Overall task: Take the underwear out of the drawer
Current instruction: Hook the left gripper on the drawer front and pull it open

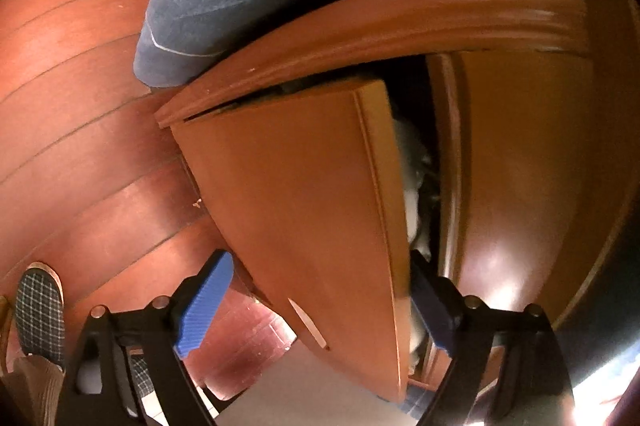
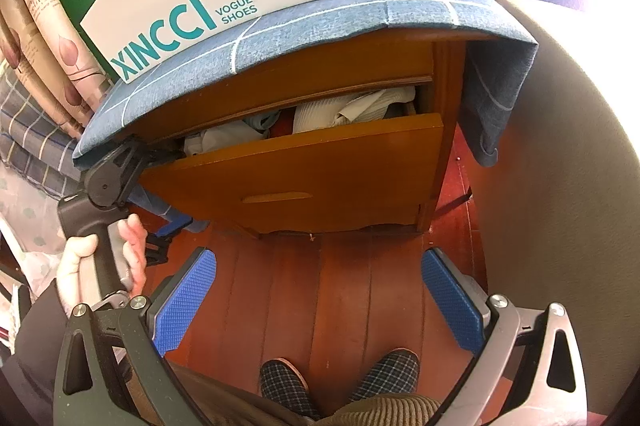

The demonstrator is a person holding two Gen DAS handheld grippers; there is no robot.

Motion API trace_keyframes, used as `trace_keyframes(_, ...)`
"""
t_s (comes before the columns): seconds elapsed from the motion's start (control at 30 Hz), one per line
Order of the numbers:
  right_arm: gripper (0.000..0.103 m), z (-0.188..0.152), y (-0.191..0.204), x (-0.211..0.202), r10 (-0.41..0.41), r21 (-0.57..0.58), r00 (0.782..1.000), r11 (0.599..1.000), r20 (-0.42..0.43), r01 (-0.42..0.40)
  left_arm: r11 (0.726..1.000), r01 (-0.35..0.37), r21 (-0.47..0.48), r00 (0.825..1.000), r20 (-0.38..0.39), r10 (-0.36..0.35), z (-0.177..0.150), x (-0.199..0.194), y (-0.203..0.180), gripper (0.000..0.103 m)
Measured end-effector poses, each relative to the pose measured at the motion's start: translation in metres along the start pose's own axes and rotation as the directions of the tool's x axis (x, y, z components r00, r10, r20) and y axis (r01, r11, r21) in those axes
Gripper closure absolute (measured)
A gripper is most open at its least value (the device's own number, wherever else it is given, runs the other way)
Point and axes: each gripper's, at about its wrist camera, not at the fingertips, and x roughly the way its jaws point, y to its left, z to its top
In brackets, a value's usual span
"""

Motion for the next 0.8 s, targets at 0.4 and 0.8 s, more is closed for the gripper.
trace_keyframes(0.4,0.001,0.001,0.0,0.0,-0.003,0.01,1.0,1.0,0.007,0.003,0.999,-0.029,-0.039,0.998,-0.051,0.027,0.009,0.018,0.008,0.0)
trace_keyframes(0.8,0.001,0.002,-0.001,0.0,-0.007,0.007,1.0,1.0,0.008,0.007,0.98,-0.15,0.134,0.985,-0.068,0.16,0.0,0.009,0.007,0.0)
